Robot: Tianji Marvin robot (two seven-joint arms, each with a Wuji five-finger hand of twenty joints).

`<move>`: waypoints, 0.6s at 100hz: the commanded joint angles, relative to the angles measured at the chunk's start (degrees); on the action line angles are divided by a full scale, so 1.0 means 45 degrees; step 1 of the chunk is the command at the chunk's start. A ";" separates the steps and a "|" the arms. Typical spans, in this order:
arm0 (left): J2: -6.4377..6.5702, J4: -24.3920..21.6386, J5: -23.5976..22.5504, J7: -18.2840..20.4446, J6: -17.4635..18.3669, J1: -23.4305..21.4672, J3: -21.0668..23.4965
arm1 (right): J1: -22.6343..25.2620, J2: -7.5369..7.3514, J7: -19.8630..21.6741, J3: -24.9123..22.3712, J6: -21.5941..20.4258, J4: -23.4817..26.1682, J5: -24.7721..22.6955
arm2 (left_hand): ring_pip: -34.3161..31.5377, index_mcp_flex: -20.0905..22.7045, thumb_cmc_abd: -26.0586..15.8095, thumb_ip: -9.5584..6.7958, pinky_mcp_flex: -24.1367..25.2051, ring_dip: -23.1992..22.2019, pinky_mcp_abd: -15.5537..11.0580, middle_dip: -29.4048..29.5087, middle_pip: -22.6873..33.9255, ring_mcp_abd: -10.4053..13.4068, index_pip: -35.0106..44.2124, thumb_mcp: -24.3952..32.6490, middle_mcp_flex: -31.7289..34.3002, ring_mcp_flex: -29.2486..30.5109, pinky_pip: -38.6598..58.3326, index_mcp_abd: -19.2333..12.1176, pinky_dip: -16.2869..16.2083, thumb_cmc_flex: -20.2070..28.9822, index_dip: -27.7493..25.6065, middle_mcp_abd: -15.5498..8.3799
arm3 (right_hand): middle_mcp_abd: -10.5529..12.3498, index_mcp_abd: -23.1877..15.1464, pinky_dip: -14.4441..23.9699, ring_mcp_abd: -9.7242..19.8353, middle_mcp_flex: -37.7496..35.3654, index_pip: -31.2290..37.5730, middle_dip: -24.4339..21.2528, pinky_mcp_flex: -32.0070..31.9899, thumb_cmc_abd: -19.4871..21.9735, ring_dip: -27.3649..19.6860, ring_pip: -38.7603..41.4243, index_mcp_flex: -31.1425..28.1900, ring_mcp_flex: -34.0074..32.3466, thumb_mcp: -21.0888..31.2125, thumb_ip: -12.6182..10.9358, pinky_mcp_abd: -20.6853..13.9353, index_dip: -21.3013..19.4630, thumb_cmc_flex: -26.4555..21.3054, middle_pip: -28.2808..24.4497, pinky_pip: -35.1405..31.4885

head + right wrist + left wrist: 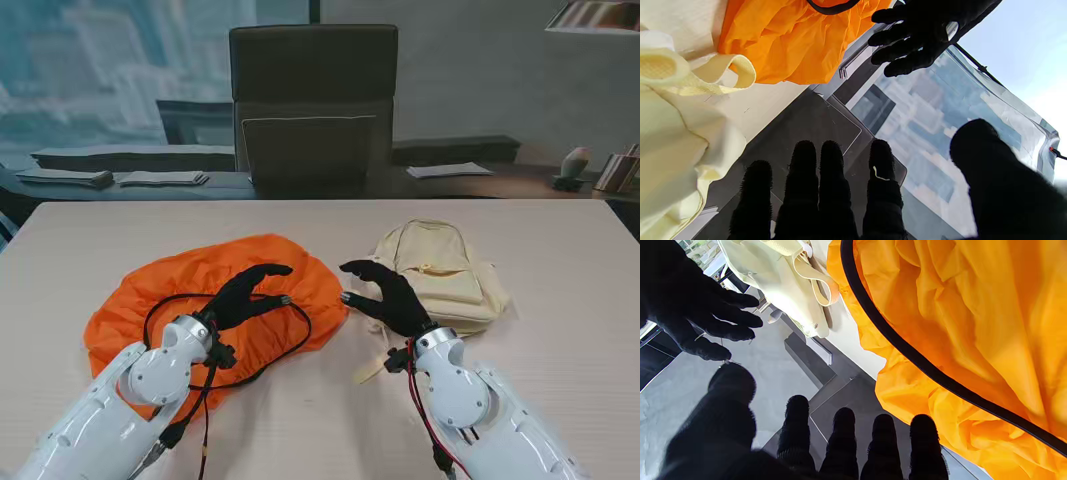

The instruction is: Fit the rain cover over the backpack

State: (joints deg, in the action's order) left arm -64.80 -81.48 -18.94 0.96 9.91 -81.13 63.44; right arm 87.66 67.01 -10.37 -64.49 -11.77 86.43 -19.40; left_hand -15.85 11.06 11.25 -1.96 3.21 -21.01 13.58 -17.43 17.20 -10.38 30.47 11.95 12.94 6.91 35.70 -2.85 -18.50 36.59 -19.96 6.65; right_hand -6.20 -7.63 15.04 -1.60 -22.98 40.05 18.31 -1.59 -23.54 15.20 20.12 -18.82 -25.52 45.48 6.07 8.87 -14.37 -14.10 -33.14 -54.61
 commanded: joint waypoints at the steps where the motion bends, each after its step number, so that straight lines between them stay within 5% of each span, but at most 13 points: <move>1: -0.0046 -0.0137 0.0080 0.0123 -0.0074 -0.0122 0.0069 | 0.0029 -0.0011 0.0270 0.0064 -0.0015 0.0091 -0.0099 | 0.0195 0.0161 -0.0220 0.0287 0.0218 -0.0139 0.0064 -0.0135 0.0066 0.0038 0.0040 -0.0514 -0.0264 -0.0065 0.0202 -0.0116 0.0016 0.0076 -0.0232 0.0091 | 0.0000 -0.0220 0.0133 0.0119 0.0203 0.0098 -0.0152 -0.0131 -0.0116 -0.0031 0.0019 0.0275 0.0630 -0.0395 0.0367 -0.0178 0.0113 0.0007 0.0040 0.0271; 24: -0.0011 -0.0221 -0.0093 0.0145 -0.0094 -0.0172 0.0104 | 0.0020 -0.0061 0.0325 -0.0024 -0.0157 0.0039 -0.0290 | 0.0227 0.0162 -0.0210 0.0274 0.0193 -0.0143 0.0057 -0.0131 0.0058 0.0030 0.0007 -0.0563 -0.0281 -0.0102 0.0108 -0.0110 0.0068 0.0104 -0.0281 0.0109 | -0.0008 -0.0208 0.0231 0.0148 0.0276 0.0140 -0.0152 -0.0198 -0.0394 -0.0037 -0.0002 0.0380 0.0743 -0.0705 0.0309 -0.0315 0.0099 -0.0324 0.0041 0.0366; 43: 0.0049 -0.0221 -0.0346 0.0183 0.0149 -0.0219 0.0258 | -0.0227 -0.0289 0.0127 -0.0362 -0.1051 -0.0331 -0.2020 | 0.0234 0.0168 -0.0185 0.0258 0.0200 -0.0143 0.0061 -0.0131 0.0063 0.0037 -0.0003 -0.0588 -0.0240 -0.0114 0.0102 -0.0134 0.0070 0.0136 -0.0316 0.0114 | 0.0102 -0.0237 0.0365 0.0449 0.0669 0.0182 -0.0095 -0.0664 -0.1217 -0.0018 0.0010 0.0853 0.1259 -0.2031 0.0169 -0.0807 0.0119 -0.0993 -0.0126 0.0489; 51: 0.0079 -0.0304 -0.0495 0.0200 0.0163 -0.0303 0.0373 | -0.0310 -0.0525 0.0198 -0.0682 -0.1262 -0.0449 -0.3560 | 0.0233 0.0162 -0.0187 0.0256 0.0194 -0.0145 0.0062 -0.0131 0.0060 0.0040 -0.0011 -0.0611 -0.0216 -0.0111 0.0076 -0.0142 0.0084 0.0122 -0.0327 0.0093 | 0.0303 -0.0119 0.0136 0.0657 0.1193 0.0039 -0.0145 -0.0782 -0.1966 -0.0099 -0.0139 0.1589 0.1825 -0.2619 -0.0038 -0.0875 0.0269 -0.0588 -0.0085 0.1381; 60: 0.0086 -0.0424 -0.0610 0.0141 0.0172 -0.0384 0.0468 | -0.0677 -0.0940 -0.0073 -0.0822 -0.1181 -0.0864 -0.6394 | 0.0235 0.0207 -0.0178 0.0247 0.0195 -0.0145 0.0065 -0.0135 0.0066 0.0011 -0.0005 -0.0608 -0.0174 -0.0098 0.0050 -0.0126 0.0097 0.0148 -0.0341 0.0113 | 0.0534 0.0338 0.0539 0.0842 0.1897 -0.0401 -0.0288 -0.0922 -0.2635 -0.0235 -0.0430 0.2780 0.2340 -0.1366 -0.0196 -0.0650 0.0732 0.1069 0.0078 0.2592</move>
State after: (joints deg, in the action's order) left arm -64.44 -82.55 -21.21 1.07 10.43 -82.33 65.30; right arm 86.30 65.19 -10.55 -68.06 -18.08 84.29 -43.27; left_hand -15.85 11.09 11.25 -1.95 3.21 -21.02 13.59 -17.43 17.20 -10.38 30.47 11.29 12.94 6.81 35.70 -2.85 -18.50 37.27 -20.55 6.66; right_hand -5.70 -7.31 16.21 0.06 -17.40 39.70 18.12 -4.53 -33.40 15.04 19.40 -10.23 -18.49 36.22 5.70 6.66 -12.77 -14.36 -33.35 -46.83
